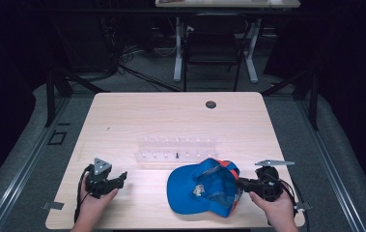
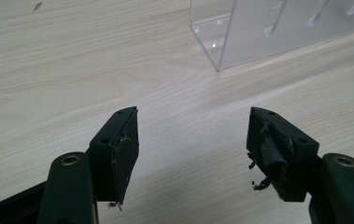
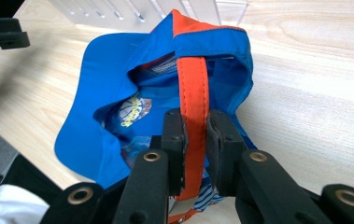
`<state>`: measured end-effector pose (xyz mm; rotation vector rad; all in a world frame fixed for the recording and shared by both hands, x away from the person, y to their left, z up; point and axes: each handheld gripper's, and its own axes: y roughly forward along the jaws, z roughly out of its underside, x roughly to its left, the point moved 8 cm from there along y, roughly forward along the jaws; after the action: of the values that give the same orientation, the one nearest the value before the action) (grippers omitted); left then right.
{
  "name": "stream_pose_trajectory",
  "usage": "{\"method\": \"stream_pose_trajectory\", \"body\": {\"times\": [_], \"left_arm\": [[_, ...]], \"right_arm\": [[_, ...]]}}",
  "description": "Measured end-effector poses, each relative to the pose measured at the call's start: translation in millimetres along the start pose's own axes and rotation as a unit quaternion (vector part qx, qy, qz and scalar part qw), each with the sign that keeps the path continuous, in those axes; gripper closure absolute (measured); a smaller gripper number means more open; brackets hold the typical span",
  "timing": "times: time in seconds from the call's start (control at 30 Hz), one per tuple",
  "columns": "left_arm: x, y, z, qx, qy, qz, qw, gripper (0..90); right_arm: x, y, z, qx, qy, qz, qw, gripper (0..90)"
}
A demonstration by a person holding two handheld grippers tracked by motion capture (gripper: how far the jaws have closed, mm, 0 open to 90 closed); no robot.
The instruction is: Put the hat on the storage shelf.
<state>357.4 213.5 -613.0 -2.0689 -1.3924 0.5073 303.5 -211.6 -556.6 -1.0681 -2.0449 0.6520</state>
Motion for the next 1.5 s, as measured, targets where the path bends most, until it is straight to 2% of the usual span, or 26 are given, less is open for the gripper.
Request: {"method": "stream_pose_trajectory", "body": {"times": [0.27,0.37,0.43,0.57,0.6,0.63,0.7,0.87,0.9,0.93,0.97,1.13,1.17,1.4,1.43,1.5], "left_arm": [[-0.8,0.3,0.1,0.0,-0.002,0.001,1.0,34.3],[-0.7,0.2,0.0,-0.001,-0.002,0.001,1.0,34.4],[-0.7,0.3,0.0,-0.001,-0.002,0.001,1.0,34.4],[-1.0,0.5,0.2,0.0,-0.003,0.002,1.0,34.4],[-1.0,0.5,0.2,0.0,-0.003,0.002,1.0,34.4],[-1.2,0.5,0.2,0.0,-0.003,0.003,1.0,34.4],[-1.1,0.5,0.1,0.0,-0.002,0.003,1.0,34.4],[-1.3,0.8,0.5,0.001,-0.004,0.003,1.0,34.4],[-1.3,0.9,0.6,0.001,-0.002,0.003,1.0,34.5],[-1.3,0.9,0.6,0.001,-0.002,0.003,1.0,34.5],[-1.4,0.9,0.6,0.001,-0.002,0.003,1.0,34.5],[-1.2,0.8,0.6,0.002,-0.002,0.003,1.0,34.5],[-1.3,1.0,0.7,0.002,-0.003,0.003,1.0,34.5],[-1.4,1.0,0.8,0.002,-0.003,0.004,1.0,34.5],[-1.4,1.0,0.8,0.001,-0.003,0.004,1.0,34.5],[-1.5,0.8,0.8,0.002,-0.003,0.004,1.0,34.6]], "right_arm": [[10.9,-8.9,-11.8,0.038,0.007,-0.013,0.9992,78.4],[14.4,-10.7,-17.2,0.058,0.017,-0.025,0.9979,78.4],[15.0,-11.0,-19.0,0.059,0.023,-0.025,0.9977,78.4],[18.9,-14.5,-27.5,0.072,0.041,-0.041,0.9957,78.5],[18.9,-14.5,-27.5,0.072,0.041,-0.041,0.9957,78.5],[19.9,-16.5,-31.1,0.075,0.053,-0.049,0.9946,78.5],[20.5,-18.2,-34.6,0.075,0.06,-0.052,0.994,78.5],[22.6,-21.8,-39.9,0.08,0.07,-0.061,0.9925,78.5],[24.0,-23.1,-42.0,0.082,0.079,-0.071,0.9909,78.6],[24.0,-23.1,-42.0,0.082,0.079,-0.071,0.9909,78.6],[25.4,-24.3,-43.5,0.088,0.088,-0.077,0.9891,78.6],[28.8,-26.7,-48.6,0.088,0.104,-0.092,0.9864,78.5],[30.8,-28.9,-51.9,0.087,0.113,-0.102,0.9844,78.6],[38.1,-33.5,-61.3,0.079,0.13,-0.122,0.9807,78.6],[41.4,-34.5,-63.8,0.079,0.131,-0.134,0.9792,78.5],[45.5,-35.3,-66.7,0.078,0.133,-0.139,0.9783,78.5]]}}
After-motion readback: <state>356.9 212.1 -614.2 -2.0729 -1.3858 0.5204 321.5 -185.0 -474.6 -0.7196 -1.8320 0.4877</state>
